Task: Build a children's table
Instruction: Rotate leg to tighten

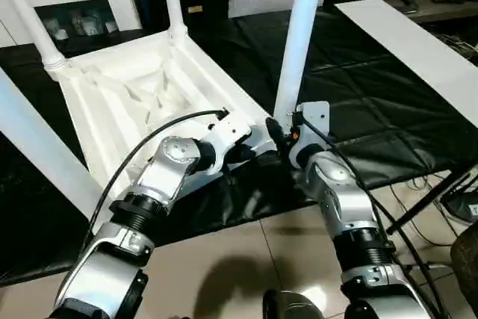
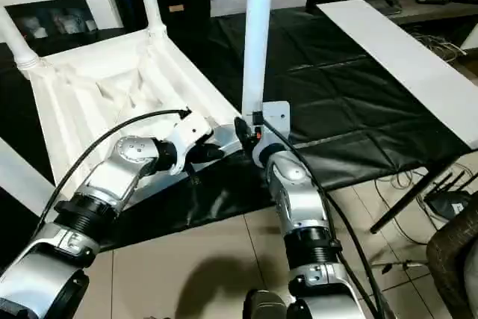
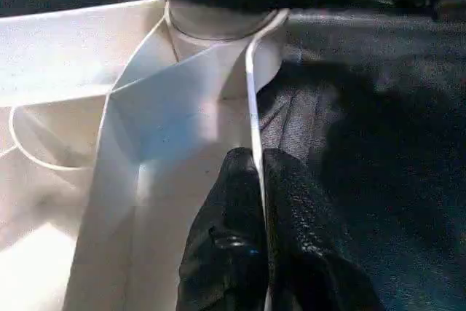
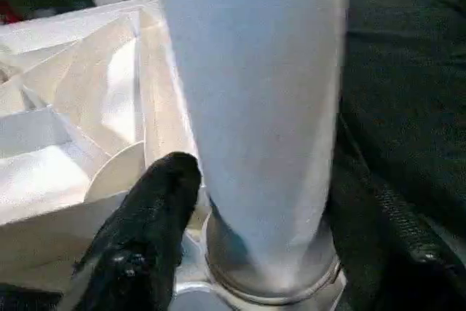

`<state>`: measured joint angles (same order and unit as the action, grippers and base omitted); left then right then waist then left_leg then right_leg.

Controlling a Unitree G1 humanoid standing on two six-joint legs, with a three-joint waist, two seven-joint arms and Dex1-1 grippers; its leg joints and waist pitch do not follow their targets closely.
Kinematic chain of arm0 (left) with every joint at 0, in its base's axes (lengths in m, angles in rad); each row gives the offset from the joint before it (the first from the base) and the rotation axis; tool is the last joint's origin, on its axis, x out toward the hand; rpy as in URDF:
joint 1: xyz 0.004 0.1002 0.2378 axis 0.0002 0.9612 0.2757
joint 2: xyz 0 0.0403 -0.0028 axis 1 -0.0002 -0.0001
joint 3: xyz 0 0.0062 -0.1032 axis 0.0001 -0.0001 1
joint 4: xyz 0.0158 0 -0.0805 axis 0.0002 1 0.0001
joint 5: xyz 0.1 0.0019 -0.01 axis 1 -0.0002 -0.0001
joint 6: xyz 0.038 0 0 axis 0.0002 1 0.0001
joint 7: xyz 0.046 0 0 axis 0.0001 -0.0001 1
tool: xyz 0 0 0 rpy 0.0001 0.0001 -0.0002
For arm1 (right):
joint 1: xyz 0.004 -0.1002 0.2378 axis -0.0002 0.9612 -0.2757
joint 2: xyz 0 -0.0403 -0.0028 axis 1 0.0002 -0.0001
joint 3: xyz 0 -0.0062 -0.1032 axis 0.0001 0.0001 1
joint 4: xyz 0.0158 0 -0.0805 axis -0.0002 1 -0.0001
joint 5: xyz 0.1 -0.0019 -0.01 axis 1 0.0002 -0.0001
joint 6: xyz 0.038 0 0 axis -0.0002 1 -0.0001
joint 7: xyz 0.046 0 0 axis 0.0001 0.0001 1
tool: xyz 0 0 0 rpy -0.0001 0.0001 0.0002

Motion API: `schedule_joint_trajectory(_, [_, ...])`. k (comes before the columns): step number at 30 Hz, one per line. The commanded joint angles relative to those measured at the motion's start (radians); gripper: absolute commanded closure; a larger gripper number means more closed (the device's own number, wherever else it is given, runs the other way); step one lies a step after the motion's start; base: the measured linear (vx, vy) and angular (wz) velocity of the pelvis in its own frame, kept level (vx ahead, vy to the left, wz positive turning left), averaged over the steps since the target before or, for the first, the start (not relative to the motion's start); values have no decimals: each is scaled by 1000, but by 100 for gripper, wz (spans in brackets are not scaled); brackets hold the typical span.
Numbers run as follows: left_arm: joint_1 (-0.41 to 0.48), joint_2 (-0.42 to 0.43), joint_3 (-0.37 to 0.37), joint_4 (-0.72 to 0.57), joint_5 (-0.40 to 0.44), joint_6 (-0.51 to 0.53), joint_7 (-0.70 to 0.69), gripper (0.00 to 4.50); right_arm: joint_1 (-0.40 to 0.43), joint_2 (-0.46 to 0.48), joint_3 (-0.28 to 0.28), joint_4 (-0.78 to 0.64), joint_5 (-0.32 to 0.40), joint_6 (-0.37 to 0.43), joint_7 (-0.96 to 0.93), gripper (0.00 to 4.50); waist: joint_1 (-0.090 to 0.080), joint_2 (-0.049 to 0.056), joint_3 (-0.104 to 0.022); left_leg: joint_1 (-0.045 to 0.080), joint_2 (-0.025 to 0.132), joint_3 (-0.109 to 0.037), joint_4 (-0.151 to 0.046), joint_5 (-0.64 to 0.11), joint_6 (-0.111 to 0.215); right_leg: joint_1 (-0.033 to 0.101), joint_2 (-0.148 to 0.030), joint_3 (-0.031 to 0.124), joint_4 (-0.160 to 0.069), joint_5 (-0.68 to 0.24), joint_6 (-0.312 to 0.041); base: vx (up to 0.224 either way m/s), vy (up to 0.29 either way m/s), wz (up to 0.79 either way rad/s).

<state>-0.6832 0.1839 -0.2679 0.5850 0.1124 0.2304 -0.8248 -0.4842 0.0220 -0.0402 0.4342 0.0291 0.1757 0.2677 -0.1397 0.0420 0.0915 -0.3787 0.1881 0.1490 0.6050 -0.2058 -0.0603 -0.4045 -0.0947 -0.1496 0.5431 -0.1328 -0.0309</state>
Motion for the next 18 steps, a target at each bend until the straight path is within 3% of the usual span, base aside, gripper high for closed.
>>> schedule_joint_trajectory(1, [-19,-2,-36,-17,-4,-82,-59,450,62,-27,58,15,-7,-11,72,115,10,-6,-65,-2,31,-6,-72,-195,138,62,-65,56,-58,-323,-187,0,0,0])
schedule_joint_trajectory(4, [-27,22,-29,17,5,-130,-57,450,136,-66,20,-65,54,14,147,94,33,-5,-69,-1,33,-3,-70,-154,167,65,-62,60,-50,-277,-199,0,0,0])
schedule_joint_trajectory(7, [-38,46,-15,64,29,-193,-6,450,220,-100,-23,-174,97,15,181,55,52,-2,-71,-1,37,-5,-71,-117,176,68,-60,59,-47,-240,-199,0,0,0])
schedule_joint_trajectory(9, [-38,43,12,78,6,-227,6,450,264,-110,-46,-261,182,30,254,50,61,2,-70,2,40,-6,-73,-144,180,70,-58,58,-49,-249,-199,0,0,0])
schedule_joint_trajectory(11, [-33,36,34,69,-24,-241,-3,450,288,-125,-45,-314,218,25,293,36,65,-1,-71,-1,41,-7,-75,-155,171,71,-60,58,-48,-266,-197,0,0,0])
schedule_joint_trajectory(12, [-28,30,51,57,-48,-243,-13,423,302,-141,-34,-348,242,19,329,15,68,1,-72,0,41,-6,-75,-158,166,70,-61,58,-50,-270,-195,0,0,0])
schedule_joint_trajectory(13, [-20,23,65,37,-73,-234,-28,406,308,-159,-27,-377,255,12,357,9,68,-3,-72,-3,41,-6,-73,-146,170,71,-60,59,-46,-255,-197,0,0,0])
schedule_joint_trajectory(15, [-9,18,81,11,-104,-217,-48,395,311,-176,-27,-416,269,-5,377,6,74,-2,-74,-3,43,-4,-71,-124,180,68,-63,62,-44,-238,-207,0,0,0])
schedule_joint_trajectory(18, [25,27,92,-19,-111,-222,-25,366,282,-191,-56,-490,349,76,406,0,79,-7,-67,-3,39,-1,-73,-134,182,63,-59,61,-46,-280,-198,0,0,0])
